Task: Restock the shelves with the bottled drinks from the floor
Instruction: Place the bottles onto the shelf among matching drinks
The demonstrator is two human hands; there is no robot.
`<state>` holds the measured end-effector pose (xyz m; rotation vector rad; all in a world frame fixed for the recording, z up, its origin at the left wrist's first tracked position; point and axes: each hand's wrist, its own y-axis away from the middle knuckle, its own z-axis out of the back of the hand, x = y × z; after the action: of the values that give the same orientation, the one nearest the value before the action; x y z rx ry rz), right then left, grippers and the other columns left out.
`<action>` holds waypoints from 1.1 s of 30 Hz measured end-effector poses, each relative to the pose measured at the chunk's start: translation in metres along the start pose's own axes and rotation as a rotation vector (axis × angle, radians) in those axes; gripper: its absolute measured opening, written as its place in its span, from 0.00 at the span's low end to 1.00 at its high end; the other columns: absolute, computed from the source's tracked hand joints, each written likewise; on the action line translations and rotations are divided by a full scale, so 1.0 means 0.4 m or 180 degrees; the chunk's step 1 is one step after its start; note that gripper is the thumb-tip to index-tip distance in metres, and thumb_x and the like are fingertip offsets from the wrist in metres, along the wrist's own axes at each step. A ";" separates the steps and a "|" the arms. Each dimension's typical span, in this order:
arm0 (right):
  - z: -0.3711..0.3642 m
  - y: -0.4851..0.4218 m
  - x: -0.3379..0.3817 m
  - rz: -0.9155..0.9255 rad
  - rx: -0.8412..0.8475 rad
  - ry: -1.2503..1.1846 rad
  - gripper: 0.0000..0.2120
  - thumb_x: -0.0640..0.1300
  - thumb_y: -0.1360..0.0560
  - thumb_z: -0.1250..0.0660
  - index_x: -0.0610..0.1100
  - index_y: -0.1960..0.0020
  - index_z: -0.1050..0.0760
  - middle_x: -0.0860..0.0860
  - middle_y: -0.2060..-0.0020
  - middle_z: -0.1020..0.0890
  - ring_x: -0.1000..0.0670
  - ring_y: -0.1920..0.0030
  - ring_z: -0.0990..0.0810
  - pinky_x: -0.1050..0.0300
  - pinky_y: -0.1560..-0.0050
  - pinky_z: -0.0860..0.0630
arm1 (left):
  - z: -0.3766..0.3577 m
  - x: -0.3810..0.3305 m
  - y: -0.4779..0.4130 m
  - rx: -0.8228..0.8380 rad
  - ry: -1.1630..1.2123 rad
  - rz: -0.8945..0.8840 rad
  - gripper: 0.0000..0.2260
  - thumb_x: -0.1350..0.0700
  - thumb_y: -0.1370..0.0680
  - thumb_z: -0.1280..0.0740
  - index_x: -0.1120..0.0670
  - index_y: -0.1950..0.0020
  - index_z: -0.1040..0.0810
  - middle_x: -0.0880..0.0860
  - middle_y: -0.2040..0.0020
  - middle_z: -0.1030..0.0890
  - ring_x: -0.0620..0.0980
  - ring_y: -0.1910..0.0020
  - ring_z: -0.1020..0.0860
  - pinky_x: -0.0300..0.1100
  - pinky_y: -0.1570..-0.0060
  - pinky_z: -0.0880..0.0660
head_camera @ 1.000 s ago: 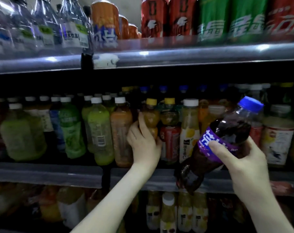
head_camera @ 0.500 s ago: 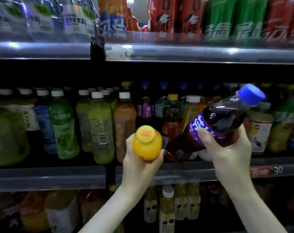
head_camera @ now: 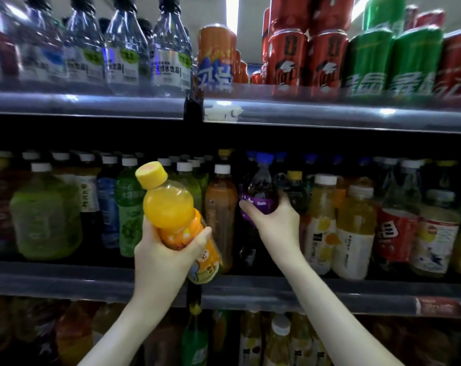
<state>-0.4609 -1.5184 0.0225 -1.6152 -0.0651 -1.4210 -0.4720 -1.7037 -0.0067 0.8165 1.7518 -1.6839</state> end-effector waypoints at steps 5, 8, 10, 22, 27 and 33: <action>-0.034 -0.027 -0.047 -0.0017 0.0551 0.0290 0.34 0.47 0.30 0.24 0.44 0.29 0.37 0.48 0.39 0.23 0.48 0.41 0.23 0.62 0.48 0.30 | 0.009 0.005 0.003 0.0159 0.0000 0.0326 0.24 0.44 0.40 0.25 0.40 0.47 0.28 0.42 0.55 0.19 0.32 0.57 0.21 0.32 0.59 0.27; -0.033 -0.016 -0.067 0.0054 0.0682 0.0297 0.38 0.46 0.29 0.25 0.45 0.26 0.42 0.48 0.35 0.27 0.49 0.36 0.27 0.63 0.45 0.32 | -0.005 0.017 0.013 0.0294 -0.0070 0.0382 0.20 0.52 0.35 0.22 0.42 0.49 0.27 0.41 0.57 0.19 0.31 0.58 0.21 0.26 0.63 0.27; -0.020 -0.009 -0.061 0.0045 0.0764 0.0332 0.40 0.46 0.29 0.25 0.45 0.25 0.44 0.48 0.33 0.27 0.49 0.34 0.28 0.63 0.44 0.33 | -0.021 0.027 0.025 0.0442 -0.0083 0.0440 0.21 0.53 0.35 0.22 0.42 0.48 0.27 0.41 0.55 0.19 0.32 0.57 0.21 0.28 0.61 0.26; 0.273 0.292 -0.107 -0.0247 0.2150 0.0444 0.33 0.52 0.32 0.24 0.63 0.35 0.38 0.62 0.43 0.23 0.65 0.43 0.24 0.69 0.47 0.27 | -0.183 0.106 0.299 0.2069 -0.0849 0.0731 0.27 0.43 0.39 0.27 0.32 0.45 0.36 0.43 0.55 0.18 0.42 0.56 0.19 0.48 0.55 0.21; 0.364 0.368 -0.262 -0.1118 0.1584 0.0785 0.26 0.54 0.35 0.22 0.58 0.42 0.31 0.59 0.53 0.19 0.63 0.54 0.20 0.67 0.56 0.25 | -0.299 0.140 0.418 0.2879 -0.1046 0.0826 0.29 0.46 0.35 0.25 0.45 0.40 0.36 0.45 0.62 0.18 0.42 0.59 0.19 0.47 0.56 0.21; 0.475 0.425 -0.397 -0.1673 0.1044 0.0695 0.24 0.50 0.35 0.21 0.57 0.44 0.28 0.57 0.52 0.18 0.59 0.52 0.19 0.58 0.50 0.21 | -0.415 0.196 0.478 0.3855 -0.1471 0.0529 0.38 0.30 0.33 0.32 0.42 0.30 0.42 0.44 0.40 0.23 0.46 0.46 0.22 0.45 0.49 0.22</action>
<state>-0.2714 -1.4046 -0.1808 -1.2083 -0.6005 -1.8623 -0.3763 -1.5308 -0.1832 0.8695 0.2202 -2.4925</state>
